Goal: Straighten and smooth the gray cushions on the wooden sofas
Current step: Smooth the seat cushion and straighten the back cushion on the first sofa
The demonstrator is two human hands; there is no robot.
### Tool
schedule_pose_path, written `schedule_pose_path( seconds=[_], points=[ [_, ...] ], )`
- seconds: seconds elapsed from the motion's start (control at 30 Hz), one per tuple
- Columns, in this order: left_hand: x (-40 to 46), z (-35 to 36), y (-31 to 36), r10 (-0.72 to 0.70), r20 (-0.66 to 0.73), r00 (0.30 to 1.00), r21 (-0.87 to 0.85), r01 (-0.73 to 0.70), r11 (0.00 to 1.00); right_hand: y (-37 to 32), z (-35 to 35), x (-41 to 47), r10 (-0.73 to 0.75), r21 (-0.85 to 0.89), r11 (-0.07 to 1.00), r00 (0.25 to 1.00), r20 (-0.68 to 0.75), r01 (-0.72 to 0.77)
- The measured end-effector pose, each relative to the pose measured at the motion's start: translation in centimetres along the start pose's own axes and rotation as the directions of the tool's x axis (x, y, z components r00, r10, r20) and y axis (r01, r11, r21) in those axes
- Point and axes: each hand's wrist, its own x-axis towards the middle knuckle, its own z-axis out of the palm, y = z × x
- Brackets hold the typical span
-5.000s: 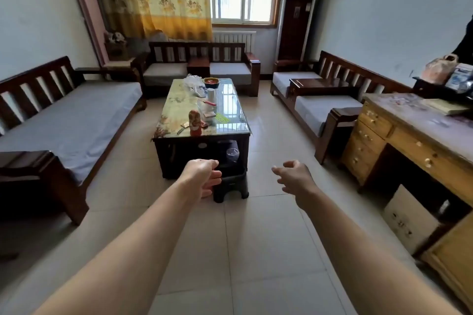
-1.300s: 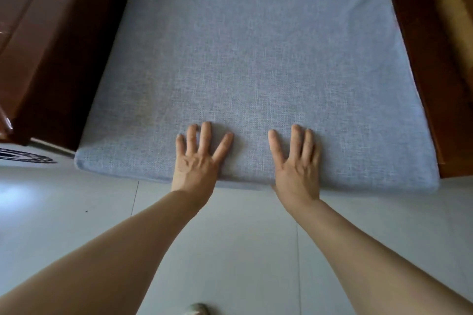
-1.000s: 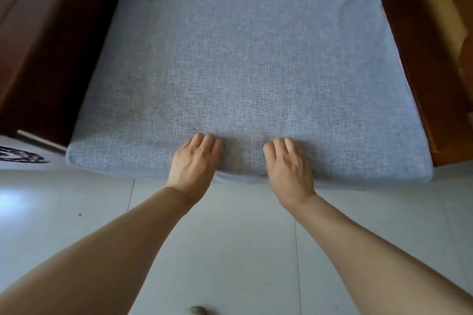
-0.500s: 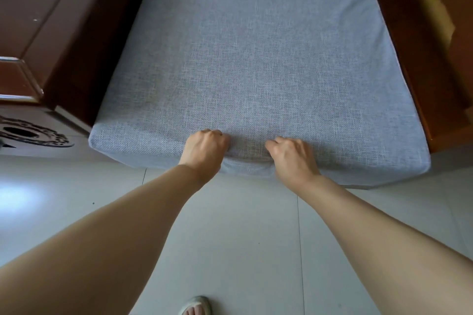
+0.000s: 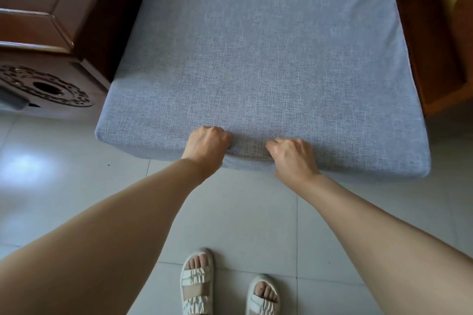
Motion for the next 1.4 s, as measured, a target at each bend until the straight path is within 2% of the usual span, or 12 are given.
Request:
schedule_pose_path(
  seconds=[0.1,0.4,0.5,0.57,0.6,0.73,0.83,1.17,1.4],
  points=[
    [-1.9,0.2,0.6,0.000,0.050,0.999,0.007,0.000,1.000,-0.8,0.0,-1.7,-0.002,-0.020,1.000,1.000,-0.008,0.002],
    [-7.3,1.4,2.1,-0.004,0.161,0.987,-0.054,0.013,0.998,-3.3,-0.1,-6.9,-0.052,-0.016,0.998,0.986,0.159,0.055],
    [-7.1,0.8,2.3,-0.020,0.193,0.981,-0.044,0.029,0.999,-3.8,-1.7,-6.7,-0.029,-0.037,0.998,0.951,0.306,0.043],
    [-6.7,0.0,2.6,-0.038,0.242,0.970,-0.026,0.046,0.999,-3.5,-2.8,-6.4,0.012,-0.040,0.999,0.897,0.442,0.007],
    [-6.6,-0.5,2.7,-0.054,0.273,0.960,-0.023,0.063,0.998,-3.5,-3.5,-6.4,0.025,-0.020,1.000,0.889,0.457,-0.017],
    [-6.3,-3.3,2.6,-0.111,0.347,0.931,-0.077,0.146,0.986,-3.0,-6.7,-4.9,0.056,0.012,0.998,0.900,0.432,-0.068],
    [-5.0,-7.0,2.1,-0.120,0.351,0.929,-0.111,0.168,0.979,-1.9,-10.3,-2.7,0.071,0.002,0.997,0.886,0.457,-0.081],
    [4.7,-20.7,-3.7,-0.194,0.136,0.971,-0.136,0.213,0.968,-0.7,-20.7,9.6,0.102,0.061,0.989,0.931,0.352,-0.131],
    [14.1,-23.1,-11.8,-0.198,0.103,0.975,-0.186,0.215,0.959,-1.2,-21.1,22.6,0.140,0.061,0.985,0.957,0.254,-0.160]
  ],
)
